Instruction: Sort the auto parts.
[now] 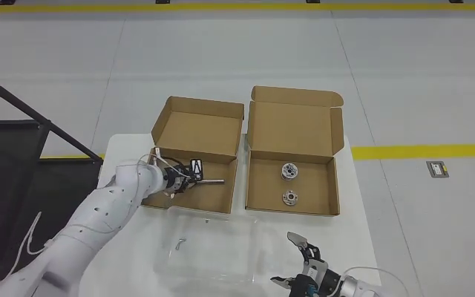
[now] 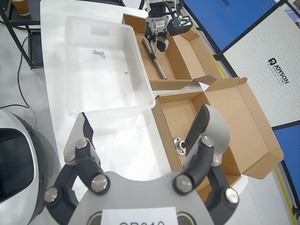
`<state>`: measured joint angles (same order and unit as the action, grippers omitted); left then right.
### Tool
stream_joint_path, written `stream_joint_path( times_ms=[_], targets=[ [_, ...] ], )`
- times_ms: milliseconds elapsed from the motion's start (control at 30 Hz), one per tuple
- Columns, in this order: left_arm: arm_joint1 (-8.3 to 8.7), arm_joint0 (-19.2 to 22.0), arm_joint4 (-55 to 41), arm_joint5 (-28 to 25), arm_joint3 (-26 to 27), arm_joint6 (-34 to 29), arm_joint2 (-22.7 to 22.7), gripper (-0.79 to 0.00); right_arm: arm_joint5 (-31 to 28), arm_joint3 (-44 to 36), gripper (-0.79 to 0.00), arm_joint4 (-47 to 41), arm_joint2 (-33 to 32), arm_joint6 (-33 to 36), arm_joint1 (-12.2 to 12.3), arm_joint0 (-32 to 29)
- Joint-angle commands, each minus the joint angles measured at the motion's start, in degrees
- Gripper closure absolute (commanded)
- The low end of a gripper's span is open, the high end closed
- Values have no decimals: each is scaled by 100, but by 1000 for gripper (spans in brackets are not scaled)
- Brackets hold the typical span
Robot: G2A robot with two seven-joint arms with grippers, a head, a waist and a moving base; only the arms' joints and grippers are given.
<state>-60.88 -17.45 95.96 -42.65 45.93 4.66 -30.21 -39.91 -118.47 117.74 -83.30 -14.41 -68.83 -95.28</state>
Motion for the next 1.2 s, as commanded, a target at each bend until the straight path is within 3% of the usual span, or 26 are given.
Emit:
stream_joint_path(
  times_ms=[0,167,300,367,467,533,600,700,1000,1167],
  targets=[
    [-2,44,-1,-46,-41,190,-42,-289,-1,0,-785,0,0,0,0,0],
    [188,102,216,-153,275,769,-309,-360,-1,0,-785,0,0,0,0,0],
    [601,-213,618,-590,1298,1150,-708,-394,-1,0,-785,0,0,0,0,0],
    [877,-570,814,-946,2071,1180,-1006,-434,-1,0,-785,0,0,0,0,0],
    [1297,-1273,1067,-1535,3332,1013,-1518,-606,-1,0,-785,0,0,0,0,0],
    [1563,-1812,1177,-1535,4042,858,-1757,-640,-1,0,-785,0,0,0,0,0],
    [1811,-2281,1201,-1535,4643,716,-1892,-763,-1,0,-785,0,0,0,0,0],
    [2136,-2724,1181,-1535,5198,396,-1958,-785,-1,0,-785,0,0,0,0,0],
    [2136,-2724,1181,-1535,5198,396,-1958,-785,-1,0,-785,0,0,0,0,0],
    [2158,-2853,1152,-1535,5140,76,-1774,-533,-1,0,-785,0,0,0,0,0]
  ],
)
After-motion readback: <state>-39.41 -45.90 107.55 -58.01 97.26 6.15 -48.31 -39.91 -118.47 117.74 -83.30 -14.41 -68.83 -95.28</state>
